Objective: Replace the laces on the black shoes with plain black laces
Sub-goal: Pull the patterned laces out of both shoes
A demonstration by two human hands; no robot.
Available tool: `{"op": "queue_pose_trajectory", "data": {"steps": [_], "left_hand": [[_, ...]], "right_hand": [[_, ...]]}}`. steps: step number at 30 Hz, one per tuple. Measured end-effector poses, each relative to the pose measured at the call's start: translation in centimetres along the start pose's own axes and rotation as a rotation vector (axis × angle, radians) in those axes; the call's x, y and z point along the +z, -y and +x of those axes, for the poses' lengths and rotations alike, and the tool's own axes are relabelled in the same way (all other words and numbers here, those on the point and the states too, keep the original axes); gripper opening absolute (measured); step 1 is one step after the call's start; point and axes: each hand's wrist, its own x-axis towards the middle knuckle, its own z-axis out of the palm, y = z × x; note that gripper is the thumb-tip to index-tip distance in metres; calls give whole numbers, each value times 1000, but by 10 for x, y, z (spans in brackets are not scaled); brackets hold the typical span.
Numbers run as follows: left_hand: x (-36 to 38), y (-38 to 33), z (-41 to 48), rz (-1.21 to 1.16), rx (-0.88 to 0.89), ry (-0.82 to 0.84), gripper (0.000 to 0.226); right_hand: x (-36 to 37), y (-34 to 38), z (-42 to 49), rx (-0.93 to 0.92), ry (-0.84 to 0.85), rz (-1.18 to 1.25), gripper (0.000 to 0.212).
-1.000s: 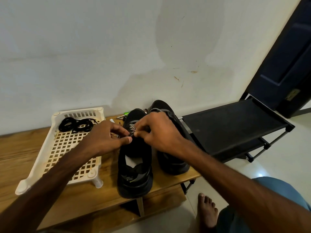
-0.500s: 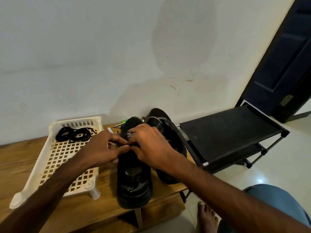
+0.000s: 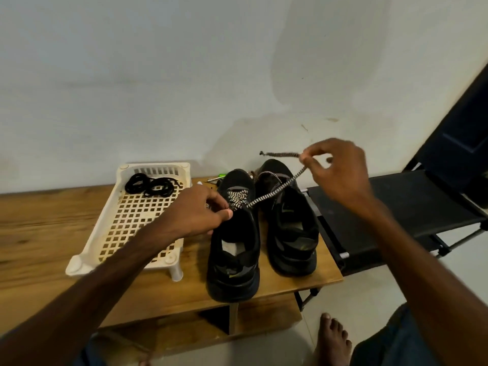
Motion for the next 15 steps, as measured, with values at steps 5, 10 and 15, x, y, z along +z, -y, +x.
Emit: {"op": "queue_pose_trajectory", "data": {"steps": [5,10,15], "left_hand": [[15,-4,-7,246,175,-171,46],[30,-11,-6,431,287,-329,45],[36,-19,0,446,300,-383,26]], "right_hand": [[38,24,-27,-126,190,-57,35],[57,44,-47,-129,561,-68,46],[74,43,-51,-35,536,-85,40]]}}
